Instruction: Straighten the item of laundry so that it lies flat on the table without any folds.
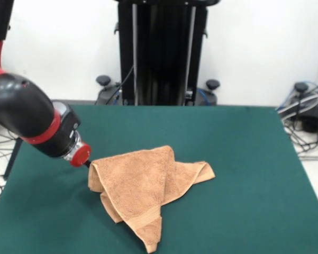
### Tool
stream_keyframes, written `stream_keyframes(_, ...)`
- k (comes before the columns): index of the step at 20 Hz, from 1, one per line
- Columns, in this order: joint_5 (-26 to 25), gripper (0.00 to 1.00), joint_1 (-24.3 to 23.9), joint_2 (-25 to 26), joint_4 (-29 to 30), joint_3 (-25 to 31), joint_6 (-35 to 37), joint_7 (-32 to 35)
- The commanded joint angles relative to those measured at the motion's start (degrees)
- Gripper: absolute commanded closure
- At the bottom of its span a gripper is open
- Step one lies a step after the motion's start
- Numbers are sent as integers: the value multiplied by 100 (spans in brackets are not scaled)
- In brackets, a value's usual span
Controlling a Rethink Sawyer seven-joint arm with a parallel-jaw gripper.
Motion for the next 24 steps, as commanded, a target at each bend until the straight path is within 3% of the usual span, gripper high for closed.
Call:
stream_keyframes(1,30,0,174,81,-505,537,403,-53)
stream_keyframes(8,44,0,298,-4,-790,438,1155,35)
stream_keyframes(17,49,0,385,390,-1995,501,2223,69)
stream_keyframes(24,139,0,419,529,-2250,620,2190,108)
